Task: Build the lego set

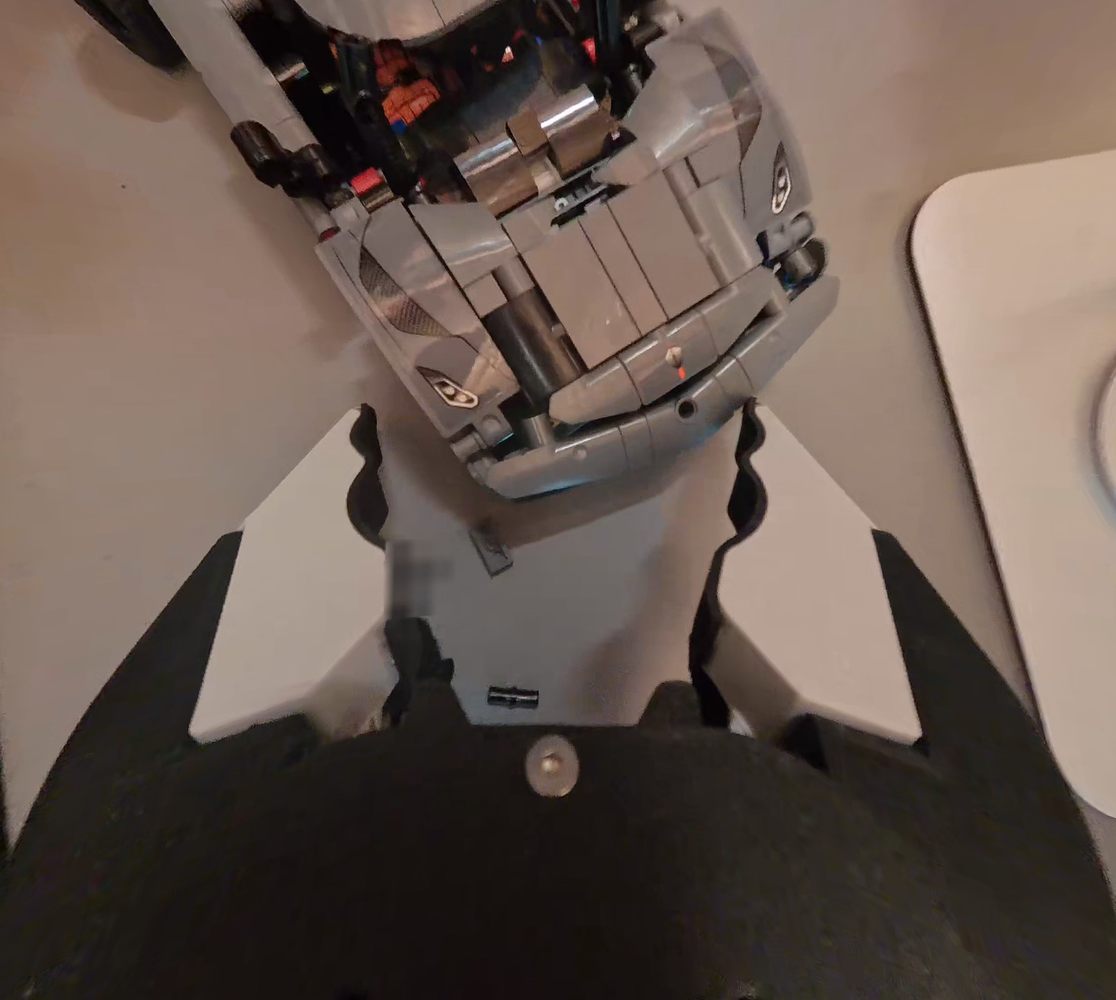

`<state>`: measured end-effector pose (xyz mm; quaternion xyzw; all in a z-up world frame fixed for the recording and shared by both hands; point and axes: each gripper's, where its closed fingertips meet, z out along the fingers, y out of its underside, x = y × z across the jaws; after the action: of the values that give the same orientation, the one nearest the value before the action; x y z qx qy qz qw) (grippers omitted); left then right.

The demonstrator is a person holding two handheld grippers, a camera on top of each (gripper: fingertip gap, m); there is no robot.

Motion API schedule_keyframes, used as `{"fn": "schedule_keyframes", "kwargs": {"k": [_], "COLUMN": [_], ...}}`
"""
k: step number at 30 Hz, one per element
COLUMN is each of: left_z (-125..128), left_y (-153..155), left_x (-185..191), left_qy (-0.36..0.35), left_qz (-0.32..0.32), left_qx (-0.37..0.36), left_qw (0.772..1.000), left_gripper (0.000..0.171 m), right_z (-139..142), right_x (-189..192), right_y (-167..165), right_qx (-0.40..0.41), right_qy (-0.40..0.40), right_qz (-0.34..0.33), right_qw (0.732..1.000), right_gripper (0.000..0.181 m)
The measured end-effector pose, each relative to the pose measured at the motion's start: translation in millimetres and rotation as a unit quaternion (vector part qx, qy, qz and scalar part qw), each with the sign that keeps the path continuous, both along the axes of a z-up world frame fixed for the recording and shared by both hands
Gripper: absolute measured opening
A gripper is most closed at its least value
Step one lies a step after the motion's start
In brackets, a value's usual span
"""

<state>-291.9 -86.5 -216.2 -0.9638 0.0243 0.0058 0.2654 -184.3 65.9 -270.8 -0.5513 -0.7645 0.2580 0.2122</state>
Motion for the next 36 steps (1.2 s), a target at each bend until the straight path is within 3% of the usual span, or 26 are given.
{"fn": "schedule_keyframes", "kwargs": {"k": [6, 11, 20, 36], "left_z": [-5, -29, -59, -60], "left_y": [-19, -36, -19, -3], "left_x": [-17, -24, -22, -40], "left_qy": [0.069, 0.054, 0.034, 0.032], "left_qz": [0.071, 0.102, 0.085, -0.010], "left_qx": [0.024, -0.017, -0.022, -0.019], "left_qw": [0.995, 0.993, 0.996, 0.999], "left_gripper": [0.133, 0.135, 0.129, 0.129], "right_z": [-9, -10, -9, -2], "right_x": [1, -1, 3, 13], "right_y": [0, 0, -5, -12], "right_qx": [-0.017, -0.021, -0.018, -0.024], "right_qy": [-0.018, -0.014, -0.019, -0.032], "right_qz": [-0.020, -0.020, -0.010, -0.006], "right_qw": [1.000, 0.999, 1.000, 0.999], "right_gripper": [0.111, 0.109, 0.105, 0.099]}}
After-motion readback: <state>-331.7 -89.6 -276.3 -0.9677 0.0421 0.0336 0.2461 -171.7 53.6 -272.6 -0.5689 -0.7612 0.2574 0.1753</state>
